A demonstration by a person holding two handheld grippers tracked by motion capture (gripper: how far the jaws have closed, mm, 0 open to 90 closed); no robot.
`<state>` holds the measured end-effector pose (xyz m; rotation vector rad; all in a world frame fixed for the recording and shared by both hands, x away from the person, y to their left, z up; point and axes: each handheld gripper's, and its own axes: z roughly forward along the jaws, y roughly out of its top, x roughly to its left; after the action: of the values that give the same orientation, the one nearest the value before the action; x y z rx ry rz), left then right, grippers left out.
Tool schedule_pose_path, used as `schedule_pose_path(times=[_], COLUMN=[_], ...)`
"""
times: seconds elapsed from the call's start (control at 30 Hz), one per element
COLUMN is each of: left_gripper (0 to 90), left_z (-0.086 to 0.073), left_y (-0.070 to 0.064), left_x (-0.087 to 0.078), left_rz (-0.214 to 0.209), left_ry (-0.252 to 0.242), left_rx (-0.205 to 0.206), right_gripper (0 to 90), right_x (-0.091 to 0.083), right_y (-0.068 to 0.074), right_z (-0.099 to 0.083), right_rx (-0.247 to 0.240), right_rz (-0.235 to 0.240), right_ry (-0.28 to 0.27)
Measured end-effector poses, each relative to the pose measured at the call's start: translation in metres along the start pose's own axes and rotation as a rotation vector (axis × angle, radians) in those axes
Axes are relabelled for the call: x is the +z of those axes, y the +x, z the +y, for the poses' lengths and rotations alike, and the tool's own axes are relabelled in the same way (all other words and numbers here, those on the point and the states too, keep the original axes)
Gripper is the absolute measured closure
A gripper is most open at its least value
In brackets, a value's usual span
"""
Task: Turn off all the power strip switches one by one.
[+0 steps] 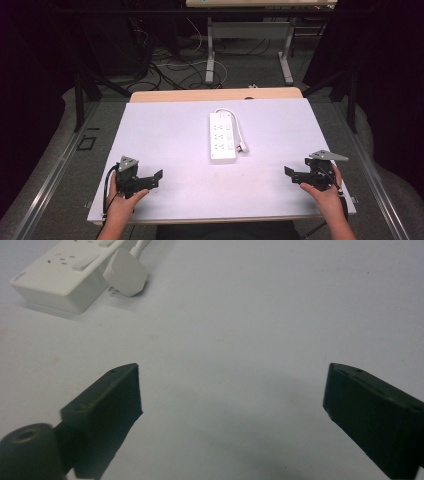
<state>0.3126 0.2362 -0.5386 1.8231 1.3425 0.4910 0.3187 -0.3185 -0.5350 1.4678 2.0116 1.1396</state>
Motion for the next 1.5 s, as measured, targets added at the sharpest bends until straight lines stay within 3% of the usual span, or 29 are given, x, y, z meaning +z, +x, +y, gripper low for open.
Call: schedule_pose_path(times=[0.07, 0.4, 0.43, 0.5, 0.57, 0.63, 0.7, 0.8, 0.9, 1.03, 1.3, 1.5], left_gripper=[0.3, 0.3, 0.3, 0.3, 0.3, 0.3, 0.3, 0.3, 0.3, 0.3, 0.3, 0.3], left_z=[0.001, 0.0, 0.0, 0.0, 0.0, 0.0, 0.0, -0.001, 0.0, -0.001, -0.002, -0.002], left_y=[0.0, 0.0, -0.001, -0.001, -0.001, -0.001, -0.002, -0.003, -0.002, -0.002, -0.001, 0.0], left_x=[-0.001, -0.001, -0.001, -0.001, -0.001, 0.0, 0.0, 0.0, -0.001, -0.001, -0.003, -0.004], left_rz=[0.001, -0.014, -0.019, -0.02, -0.021, -0.023, -0.023, -0.029, -0.027, -0.027, -0.024, -0.021], left_ry=[-0.008, 0.001, 0.001, -0.002, -0.005, -0.005, -0.002, 0.0, -0.007, -0.008, -0.011, -0.009], left_rx=[-0.002, -0.018, -0.021, -0.025, -0.027, -0.025, -0.015, -0.011, -0.012, -0.01, -0.015, -0.019], right_gripper=[0.0, 0.0, 0.0, 0.0, 0.0, 1.1, 6.3, 7.0, 14.7, 23.2, 29.0, 32.6], right_x=[0.002, 0.004, 0.004, 0.004, 0.005, 0.007, 0.01, 0.012, 0.018, 0.019, 0.028, 0.037], right_y=[0.0, 0.007, 0.007, 0.009, 0.01, 0.014, 0.018, 0.021, 0.028, 0.033, 0.042, 0.046], right_z=[0.0, 0.005, 0.007, 0.009, 0.012, 0.019, 0.024, 0.029, 0.042, 0.057, 0.083, 0.095], right_rx=[-0.006, -0.046, -0.068, -0.06, -0.072, -0.115, -0.124, -0.134, -0.176, -0.19, -0.229, -0.23], right_rz=[0.0, -0.018, -0.027, -0.025, -0.019, -0.017, -0.012, 0.006, 0.041, 0.053, 0.072, 0.084], right_ry=[0.012, 0.003, 0.005, 0.012, 0.008, 0.007, 0.011, 0.016, 0.035, 0.027, 0.051, 0.089])
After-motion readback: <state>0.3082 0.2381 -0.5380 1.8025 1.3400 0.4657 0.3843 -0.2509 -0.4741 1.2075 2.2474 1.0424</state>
